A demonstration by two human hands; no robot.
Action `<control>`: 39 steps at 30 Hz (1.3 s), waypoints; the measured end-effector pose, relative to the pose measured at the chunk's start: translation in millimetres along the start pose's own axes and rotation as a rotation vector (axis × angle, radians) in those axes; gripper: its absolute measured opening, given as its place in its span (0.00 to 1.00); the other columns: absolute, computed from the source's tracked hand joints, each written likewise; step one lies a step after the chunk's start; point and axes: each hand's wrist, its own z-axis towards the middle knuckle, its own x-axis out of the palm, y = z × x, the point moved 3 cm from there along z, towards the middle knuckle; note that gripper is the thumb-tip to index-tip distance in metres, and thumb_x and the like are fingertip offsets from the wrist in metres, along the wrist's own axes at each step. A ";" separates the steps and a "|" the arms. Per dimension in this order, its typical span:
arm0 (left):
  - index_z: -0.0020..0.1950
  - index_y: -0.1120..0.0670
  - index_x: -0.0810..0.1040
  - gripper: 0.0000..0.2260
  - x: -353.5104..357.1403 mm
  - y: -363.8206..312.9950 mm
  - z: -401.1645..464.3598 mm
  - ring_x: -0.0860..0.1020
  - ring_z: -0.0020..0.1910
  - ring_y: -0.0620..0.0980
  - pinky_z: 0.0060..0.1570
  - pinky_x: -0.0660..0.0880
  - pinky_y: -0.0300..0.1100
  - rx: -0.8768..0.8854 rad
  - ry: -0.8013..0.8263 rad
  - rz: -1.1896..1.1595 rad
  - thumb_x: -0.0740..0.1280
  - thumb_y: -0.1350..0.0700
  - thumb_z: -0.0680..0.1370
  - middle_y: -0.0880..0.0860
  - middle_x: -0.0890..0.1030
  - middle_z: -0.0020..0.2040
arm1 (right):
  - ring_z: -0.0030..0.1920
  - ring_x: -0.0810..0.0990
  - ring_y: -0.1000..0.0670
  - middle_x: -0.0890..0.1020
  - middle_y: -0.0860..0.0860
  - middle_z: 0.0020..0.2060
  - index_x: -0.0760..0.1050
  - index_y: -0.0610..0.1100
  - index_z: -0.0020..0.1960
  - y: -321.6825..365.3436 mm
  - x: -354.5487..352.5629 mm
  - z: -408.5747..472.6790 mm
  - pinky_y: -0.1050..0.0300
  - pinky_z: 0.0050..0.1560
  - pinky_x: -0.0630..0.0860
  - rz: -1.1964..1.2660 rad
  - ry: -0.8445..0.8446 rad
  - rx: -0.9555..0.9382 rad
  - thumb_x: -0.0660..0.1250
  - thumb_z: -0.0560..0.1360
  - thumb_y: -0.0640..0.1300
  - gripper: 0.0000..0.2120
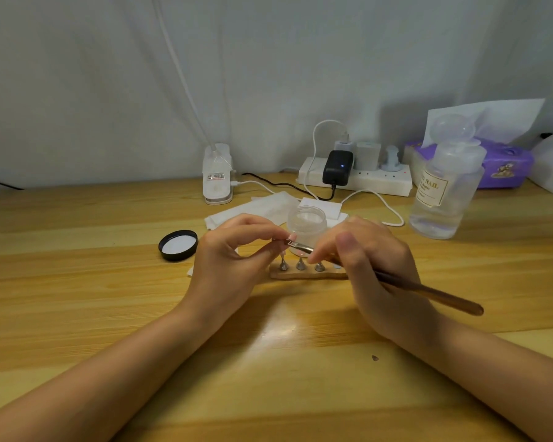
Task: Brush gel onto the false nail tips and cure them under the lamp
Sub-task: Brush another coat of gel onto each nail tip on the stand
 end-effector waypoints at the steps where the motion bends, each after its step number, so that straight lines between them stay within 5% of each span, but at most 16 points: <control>1: 0.47 0.51 0.81 0.11 0.0 0.2 0.0 0.78 0.42 0.40 0.44 0.71 0.28 -0.003 0.001 0.003 0.72 0.65 0.68 0.47 0.80 0.41 | 0.37 0.77 0.51 0.79 0.51 0.32 0.78 0.41 0.37 -0.5 -0.5 0.2 0.45 0.43 0.72 0.000 -0.010 0.012 0.51 0.80 0.50 0.23; 7: 0.45 0.55 0.82 0.06 0.4 0.0 -0.3 0.78 0.41 0.41 0.43 0.71 0.27 -0.016 0.007 -0.004 0.71 0.61 0.69 0.49 0.81 0.40 | 0.40 0.79 0.55 0.80 0.51 0.34 0.77 0.45 0.36 -8.0 -6.0 0.8 0.49 0.45 0.74 0.132 -0.074 0.214 0.49 0.77 0.49 0.21; 13: 0.46 0.52 0.81 0.10 0.6 -0.6 0.5 0.77 0.42 0.39 0.44 0.70 0.27 0.014 0.001 0.019 0.72 0.64 0.68 0.47 0.80 0.41 | 0.37 0.77 0.52 0.79 0.52 0.33 0.78 0.44 0.37 0.1 -1.4 0.8 0.48 0.43 0.72 0.008 -0.030 -0.004 0.51 0.79 0.48 0.21; 17: 0.46 0.53 0.81 0.09 0.6 0.5 0.5 0.78 0.42 0.41 0.44 0.71 0.27 0.014 -0.001 0.015 0.72 0.64 0.69 0.48 0.80 0.41 | 0.39 0.78 0.55 0.80 0.55 0.34 0.77 0.45 0.37 -5.6 -3.5 0.6 0.46 0.45 0.73 0.064 -0.038 0.123 0.50 0.78 0.47 0.20; 22: 0.44 0.55 0.82 0.06 1.6 1.1 0.7 0.78 0.40 0.41 0.43 0.71 0.28 0.015 0.006 0.011 0.72 0.63 0.69 0.49 0.81 0.40 | 0.39 0.79 0.56 0.81 0.51 0.33 0.77 0.45 0.37 -11.1 -6.4 1.1 0.59 0.44 0.73 0.159 -0.106 0.256 0.49 0.77 0.51 0.21; 28: 0.46 0.52 0.81 0.09 0.4 0.6 0.8 0.78 0.42 0.42 0.44 0.72 0.29 0.009 0.012 0.004 0.71 0.63 0.69 0.47 0.81 0.41 | 0.37 0.77 0.52 0.79 0.51 0.33 0.78 0.44 0.37 0.1 -1.7 0.8 0.45 0.42 0.72 0.027 -0.030 -0.001 0.51 0.78 0.44 0.19; 32: 0.46 0.54 0.82 0.08 0.3 0.1 0.6 0.78 0.42 0.42 0.44 0.72 0.30 -0.018 0.025 -0.011 0.71 0.63 0.69 0.48 0.81 0.41 | 0.39 0.78 0.56 0.79 0.58 0.33 0.76 0.49 0.36 -5.1 -3.3 0.7 0.48 0.46 0.73 0.071 -0.040 0.124 0.50 0.78 0.47 0.19; 36: 0.45 0.55 0.82 0.06 0.8 -1.3 0.6 0.79 0.41 0.41 0.43 0.72 0.29 -0.023 0.030 -0.022 0.71 0.62 0.70 0.47 0.82 0.40 | 0.39 0.79 0.56 0.81 0.50 0.33 0.77 0.46 0.35 -10.6 -6.3 0.6 0.59 0.45 0.73 0.173 -0.086 0.251 0.50 0.77 0.51 0.21; 39: 0.45 0.54 0.82 0.07 1.1 -1.0 0.5 0.79 0.41 0.41 0.44 0.72 0.29 -0.032 0.034 -0.018 0.71 0.62 0.70 0.46 0.82 0.40 | 0.40 0.79 0.54 0.80 0.53 0.34 0.76 0.47 0.37 -6.1 -5.3 1.2 0.48 0.45 0.74 0.121 -0.063 0.164 0.50 0.78 0.48 0.19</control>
